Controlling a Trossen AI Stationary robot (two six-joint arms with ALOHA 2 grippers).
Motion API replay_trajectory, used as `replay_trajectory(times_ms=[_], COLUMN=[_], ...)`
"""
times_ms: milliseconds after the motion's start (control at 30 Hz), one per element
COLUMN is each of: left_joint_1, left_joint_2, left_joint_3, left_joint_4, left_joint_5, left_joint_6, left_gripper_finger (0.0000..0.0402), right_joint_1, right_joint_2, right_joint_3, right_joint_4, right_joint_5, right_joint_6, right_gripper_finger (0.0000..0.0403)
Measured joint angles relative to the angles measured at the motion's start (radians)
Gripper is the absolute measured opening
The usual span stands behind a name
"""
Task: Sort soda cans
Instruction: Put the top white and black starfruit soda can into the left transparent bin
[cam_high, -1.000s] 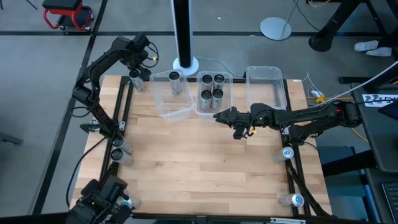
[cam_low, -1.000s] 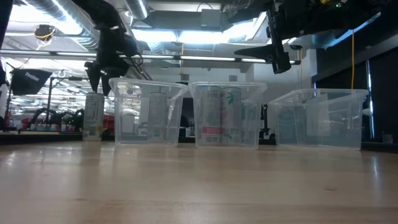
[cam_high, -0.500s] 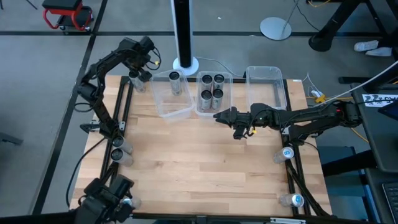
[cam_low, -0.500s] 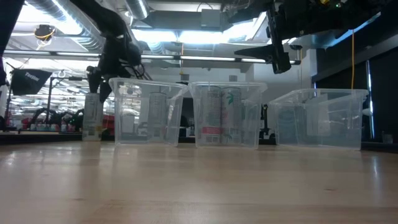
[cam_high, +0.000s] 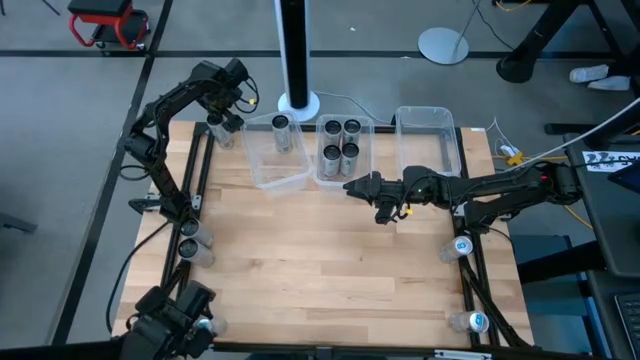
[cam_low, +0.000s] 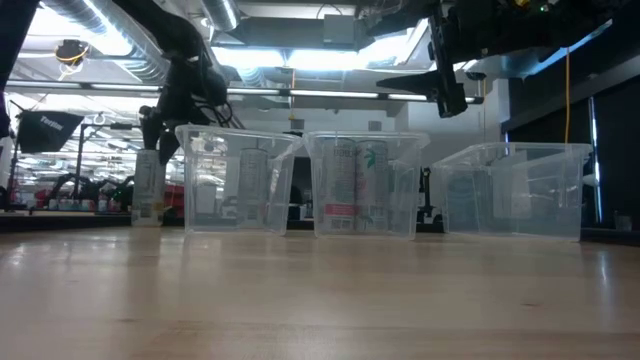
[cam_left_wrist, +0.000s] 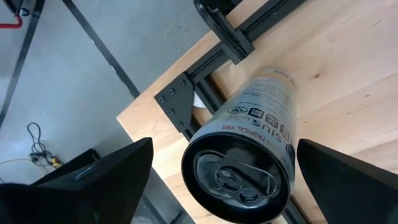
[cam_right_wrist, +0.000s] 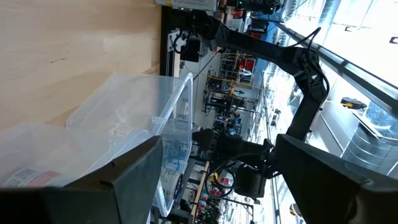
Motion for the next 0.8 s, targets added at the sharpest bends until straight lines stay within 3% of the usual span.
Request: replay_trajectory(times_ms=[800], left_joint_1=[-0.045], left_joint_2=[0.028], left_joint_3=[-0.001], left_joint_4=[0.0], left_joint_5=[0.048], left_joint_6=[0.072], left_gripper_finger=[0.0384], right_joint_1=[0.0], right_joint_2=[0.0], right_joint_3=[0.0], right_joint_4=[0.023], right_joint_5=[-0.001], right_joint_6=[-0.012], right_gripper_finger=[0.0312])
